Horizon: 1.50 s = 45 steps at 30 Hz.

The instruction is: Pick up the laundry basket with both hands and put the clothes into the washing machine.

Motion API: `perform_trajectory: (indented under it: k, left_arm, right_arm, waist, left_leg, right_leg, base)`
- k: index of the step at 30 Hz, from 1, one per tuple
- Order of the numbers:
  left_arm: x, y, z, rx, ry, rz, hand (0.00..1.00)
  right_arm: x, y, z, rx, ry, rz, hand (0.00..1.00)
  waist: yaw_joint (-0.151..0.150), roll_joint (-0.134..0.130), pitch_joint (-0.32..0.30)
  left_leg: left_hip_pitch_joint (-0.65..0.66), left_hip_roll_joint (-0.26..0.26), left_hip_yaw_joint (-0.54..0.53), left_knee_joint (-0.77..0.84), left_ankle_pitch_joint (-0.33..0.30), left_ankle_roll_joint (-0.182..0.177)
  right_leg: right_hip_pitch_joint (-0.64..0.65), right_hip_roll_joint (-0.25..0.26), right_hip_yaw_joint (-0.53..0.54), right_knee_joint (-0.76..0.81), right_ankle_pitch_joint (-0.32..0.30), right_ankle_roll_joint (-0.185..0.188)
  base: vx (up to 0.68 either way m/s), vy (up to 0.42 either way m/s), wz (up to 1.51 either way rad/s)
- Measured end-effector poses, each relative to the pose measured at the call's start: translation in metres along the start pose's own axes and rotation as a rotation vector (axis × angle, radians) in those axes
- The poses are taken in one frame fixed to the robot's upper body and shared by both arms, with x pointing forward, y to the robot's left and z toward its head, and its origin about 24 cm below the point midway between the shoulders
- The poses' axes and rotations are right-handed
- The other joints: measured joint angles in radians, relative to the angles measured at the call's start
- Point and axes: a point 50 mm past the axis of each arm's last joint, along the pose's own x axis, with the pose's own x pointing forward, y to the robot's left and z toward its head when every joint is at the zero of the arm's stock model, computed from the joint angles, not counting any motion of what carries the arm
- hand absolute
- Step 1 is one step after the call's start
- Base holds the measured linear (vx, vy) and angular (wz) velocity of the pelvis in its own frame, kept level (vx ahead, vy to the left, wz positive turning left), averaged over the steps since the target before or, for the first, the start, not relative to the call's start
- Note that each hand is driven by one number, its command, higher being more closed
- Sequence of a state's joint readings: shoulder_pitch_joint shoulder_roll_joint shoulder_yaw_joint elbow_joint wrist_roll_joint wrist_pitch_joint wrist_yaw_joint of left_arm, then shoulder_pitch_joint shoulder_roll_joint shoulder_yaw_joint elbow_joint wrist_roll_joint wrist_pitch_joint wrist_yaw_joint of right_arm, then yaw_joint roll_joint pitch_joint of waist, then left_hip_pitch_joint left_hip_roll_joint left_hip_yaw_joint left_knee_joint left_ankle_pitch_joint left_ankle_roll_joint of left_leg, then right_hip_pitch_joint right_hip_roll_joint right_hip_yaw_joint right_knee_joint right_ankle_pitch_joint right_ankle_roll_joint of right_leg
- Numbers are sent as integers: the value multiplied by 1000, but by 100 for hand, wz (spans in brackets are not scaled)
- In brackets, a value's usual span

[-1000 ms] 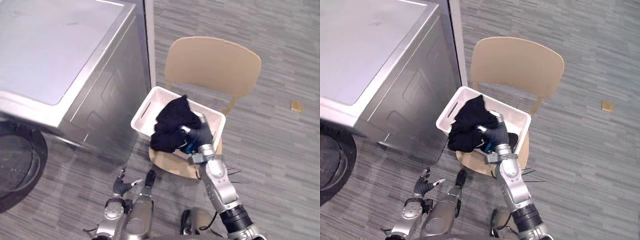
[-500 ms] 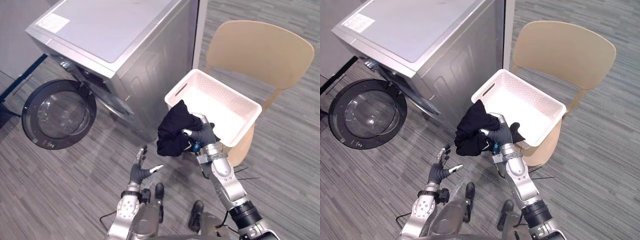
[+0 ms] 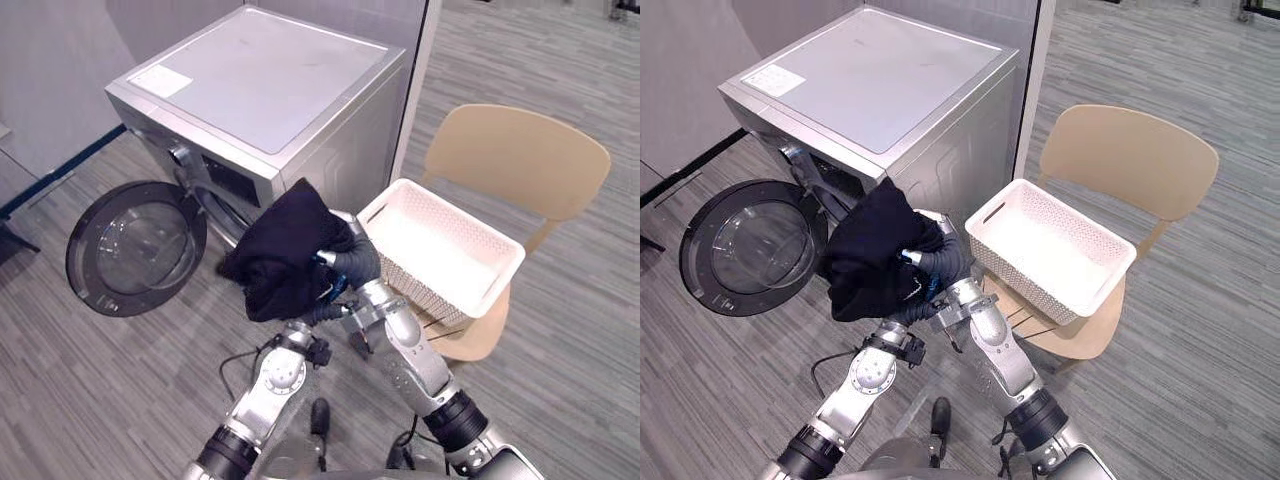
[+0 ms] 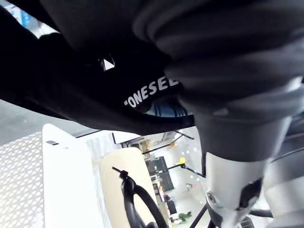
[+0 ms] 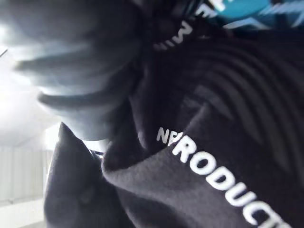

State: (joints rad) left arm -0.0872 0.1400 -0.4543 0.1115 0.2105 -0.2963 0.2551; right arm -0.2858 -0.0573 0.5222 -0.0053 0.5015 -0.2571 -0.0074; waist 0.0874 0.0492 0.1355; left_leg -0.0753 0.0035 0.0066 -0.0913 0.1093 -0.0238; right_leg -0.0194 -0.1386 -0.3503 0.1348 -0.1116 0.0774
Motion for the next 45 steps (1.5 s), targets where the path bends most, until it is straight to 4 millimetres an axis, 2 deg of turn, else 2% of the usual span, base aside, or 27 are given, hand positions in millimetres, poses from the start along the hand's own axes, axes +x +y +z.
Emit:
perform_trajectory:
  k: [1, 9, 14, 15, 20, 23, 28, 32, 34, 37, 40, 45]
  left_arm:
    - [1, 0, 0, 2, 1, 5, 100]
    - [5, 4, -1, 18, 24, 86, 100]
    - [5, 3, -2, 18, 31, 81, 100]
    - [5, 3, -2, 18, 34, 81, 100]
    - [4, 4, -5, 12, 51, 84, 100]
    - [0, 5, -8, -4, 74, 97, 100]
    - [-6, 16, -17, -22, 120, 155, 100]
    - [-14, 33, -23, -72, 159, 273, 100]
    - [-20, 44, -21, -96, 153, 340, 100]
    - [-30, 53, -24, -107, 162, 389, 100]
    - [-40, 58, -30, -102, 197, 421, 100]
    - [-60, 53, -46, -104, 295, 404, 100]
  right_arm:
    - [0, 1, 0, 13, 2, 2, 100]
    - [-4, 20, -14, 173, 58, 75, 100]
    - [-9, 17, -16, 185, 68, 84, 100]
    - [-11, 16, -17, 191, 67, 85, 0]
    - [-21, 11, -21, 201, 76, 61, 0]
    - [-29, 7, -25, 203, 97, 30, 0]
    - [-40, -6, -28, 106, 116, -10, 0]
    - [-58, -38, -31, -92, 184, -141, 0]
    - [-77, -62, -30, -263, 243, -245, 0]
    - [-95, -84, -22, -427, 271, -345, 0]
    - [-105, -96, -13, -509, 270, -415, 0]
    - [-129, -114, -5, -609, 311, -521, 0]
  waist:
    - [-1, 0, -5]
    - [-16, -13, -59]
    - [-17, -16, -65]
    - [-17, -17, -68]
    - [-16, -21, -72]
    - [-16, -33, -80]
    - [-17, -40, -84]
    - [-16, -40, -84]
    - [-17, -41, -85]
    - [-19, -40, -84]
    - [-21, -40, -85]
    - [-20, -40, -84]
  left_leg:
    - [0, 1, 0, 0, 0, 0]
    - [19, 25, -1, -1, 5, -8]
    - [22, 35, -5, -2, 4, -15]
    - [22, 36, -5, -2, 4, -16]
    - [22, 36, -6, -3, 5, -18]
    - [22, 36, -6, -3, 5, -18]
    - [22, 35, -8, -4, 6, -16]
    - [25, 31, -9, -10, 9, -12]
    - [25, 28, -9, -11, 9, -12]
    - [24, 30, -9, -11, 9, -12]
    - [24, 31, -9, -11, 9, -12]
    - [15, 31, -14, -11, 6, -15]
  right_leg:
    - [0, 1, 0, 0, 0, 0]
    - [20, 29, 12, -11, 8, -13]
    - [19, 38, 15, -6, 11, -18]
    - [17, 38, 16, -1, 10, -19]
    - [15, 37, 16, 5, 10, -19]
    - [15, 37, 17, 5, 9, -20]
    - [14, 37, 17, 7, 6, -21]
    - [17, 35, 17, 6, 6, -20]
    - [17, 34, 17, 4, 6, -20]
    - [16, 35, 17, 2, 6, -20]
    - [16, 36, 17, -1, 5, -20]
    - [13, 36, 15, -4, 4, -19]
  base:
    - [7, -19, -4]
    - [-3, -17, -3]
    - [-40, -16, -2]
    - [0, 0, 0]
    - [0, 0, 0]
    - [22, -6, 0]
    - [28, -8, 0]
    - [0, 0, 0]
    - [0, 0, 0]
    - [0, 0, 0]
    - [0, 0, 0]
    - [0, 0, 1]
